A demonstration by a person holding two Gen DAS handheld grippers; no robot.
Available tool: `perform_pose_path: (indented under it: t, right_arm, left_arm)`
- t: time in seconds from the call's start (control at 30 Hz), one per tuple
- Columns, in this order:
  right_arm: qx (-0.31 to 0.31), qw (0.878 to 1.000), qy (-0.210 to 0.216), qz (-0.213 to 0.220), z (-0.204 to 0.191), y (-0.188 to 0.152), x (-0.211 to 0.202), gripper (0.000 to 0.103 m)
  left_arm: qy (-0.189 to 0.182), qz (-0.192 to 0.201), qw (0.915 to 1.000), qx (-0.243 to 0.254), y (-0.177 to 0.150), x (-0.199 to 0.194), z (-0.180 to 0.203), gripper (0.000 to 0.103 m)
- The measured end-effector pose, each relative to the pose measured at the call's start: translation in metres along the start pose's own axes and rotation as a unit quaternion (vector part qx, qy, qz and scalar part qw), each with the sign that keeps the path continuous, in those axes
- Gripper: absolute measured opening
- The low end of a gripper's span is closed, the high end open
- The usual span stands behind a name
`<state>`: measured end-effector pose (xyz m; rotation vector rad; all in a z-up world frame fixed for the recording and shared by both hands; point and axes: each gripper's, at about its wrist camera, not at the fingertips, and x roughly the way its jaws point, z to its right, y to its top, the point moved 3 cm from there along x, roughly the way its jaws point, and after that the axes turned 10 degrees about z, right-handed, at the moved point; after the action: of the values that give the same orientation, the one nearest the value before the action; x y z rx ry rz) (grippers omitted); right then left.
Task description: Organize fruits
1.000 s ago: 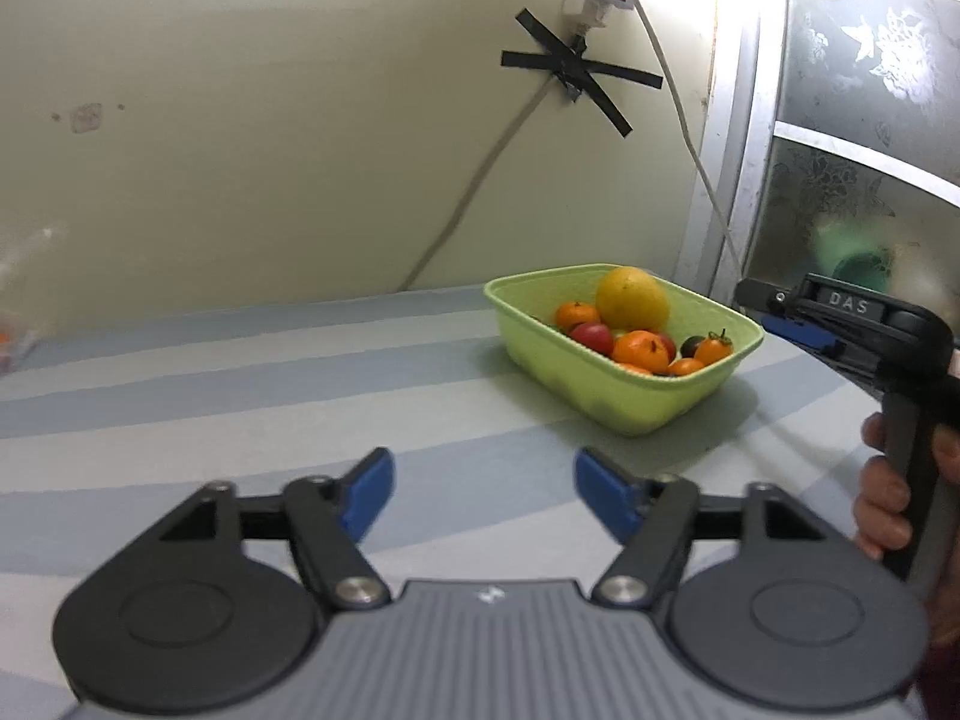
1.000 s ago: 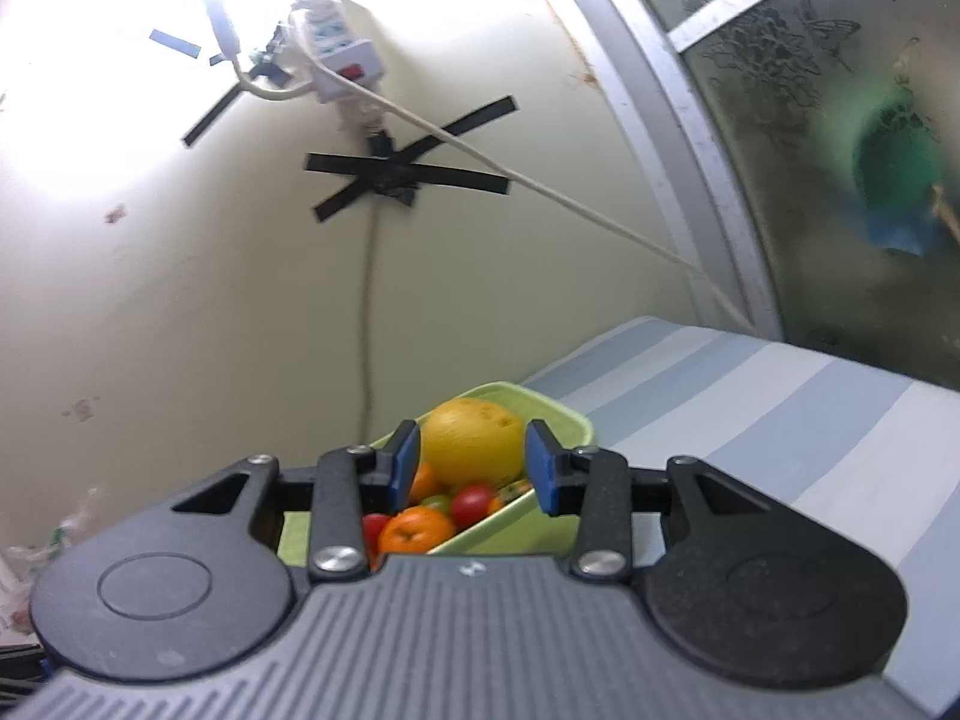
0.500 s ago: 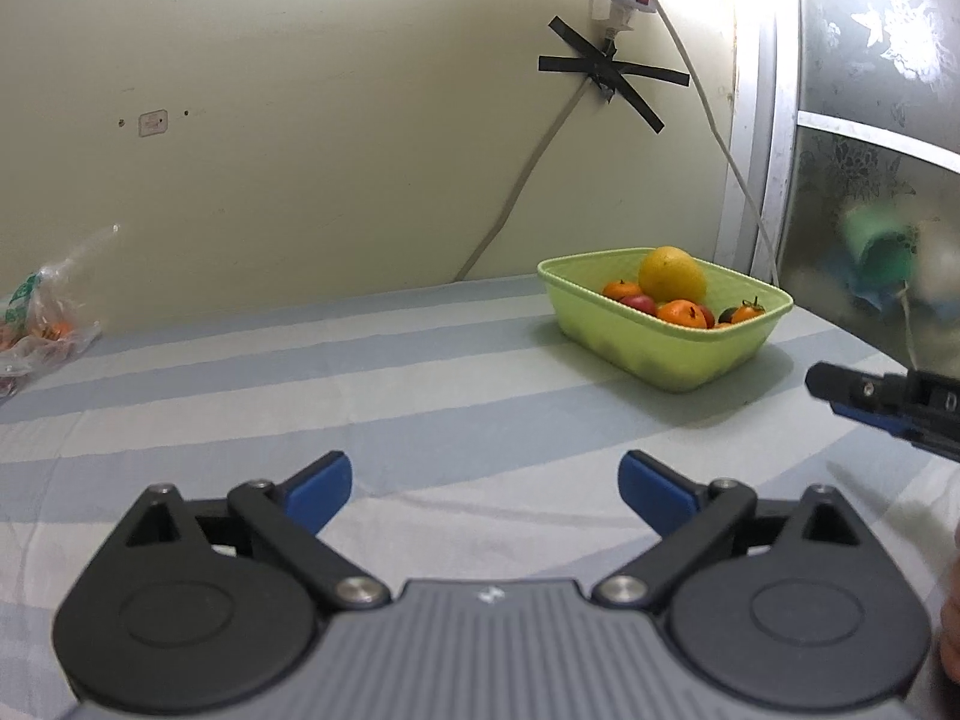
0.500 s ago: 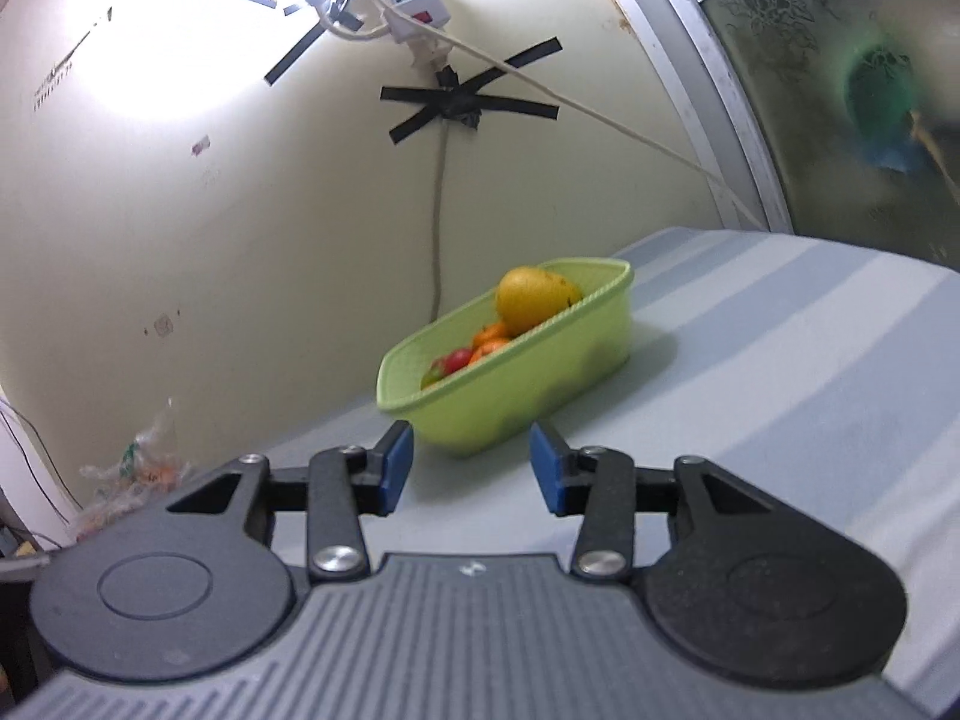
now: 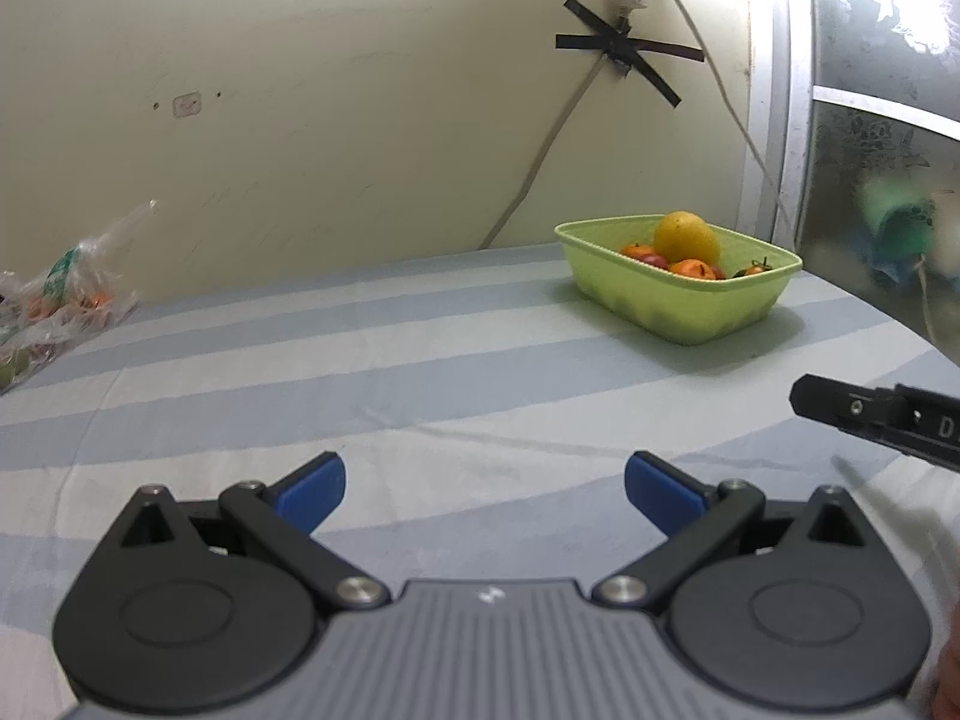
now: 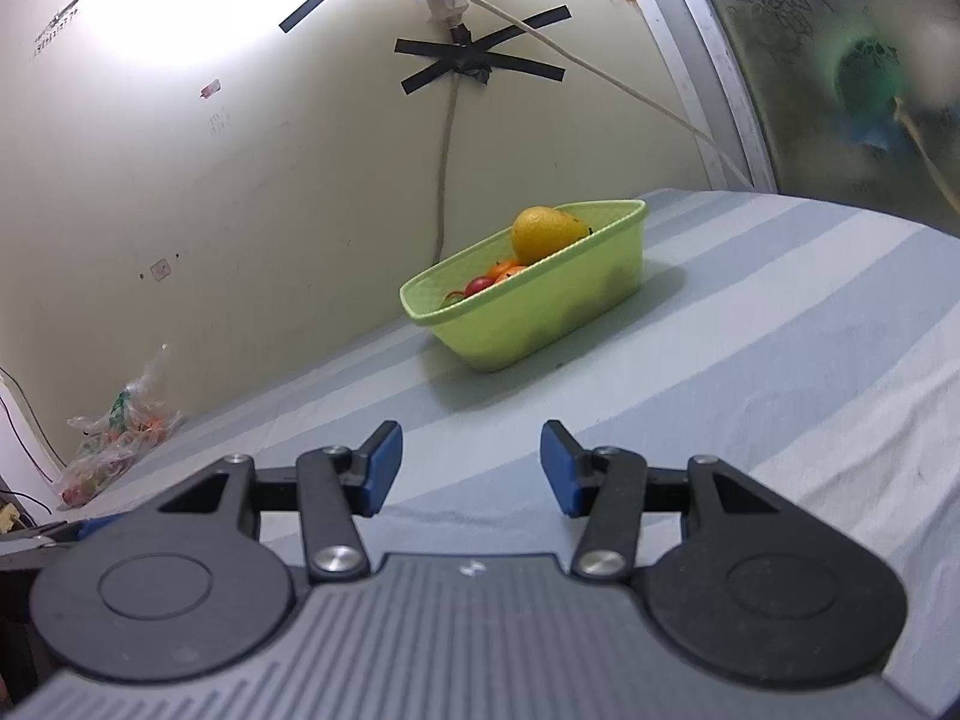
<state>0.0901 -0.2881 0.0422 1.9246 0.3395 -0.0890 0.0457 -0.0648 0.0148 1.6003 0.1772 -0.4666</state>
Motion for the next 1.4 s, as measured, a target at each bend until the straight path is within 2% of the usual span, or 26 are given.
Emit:
perform_pose_path:
  t: [0.27, 0.43, 0.73, 1.4]
  right_arm:
    - [0.001, 1.0, -0.004, 0.005, 0.001, -0.001, -0.002, 0.054]
    - [0.014, 1.0, -0.004, 0.006, 0.004, 0.0, -0.002, 0.054]
    - [0.039, 0.999, -0.002, 0.003, 0.013, 0.001, -0.001, 0.054]
    - [0.056, 0.998, 0.011, -0.006, 0.024, 0.004, 0.004, 0.054]
  left_arm:
    - [0.02, -0.006, 0.9997, 0.01, -0.006, 0.001, -0.002, 0.103]
    - [0.052, -0.004, 0.9982, 0.031, -0.008, 0.003, 0.0, 0.103]
    - [0.085, 0.003, 0.9949, 0.053, -0.012, 0.009, 0.0, 0.103]
    - [0.116, 0.004, 0.989, 0.092, -0.015, 0.01, 0.007, 0.103]
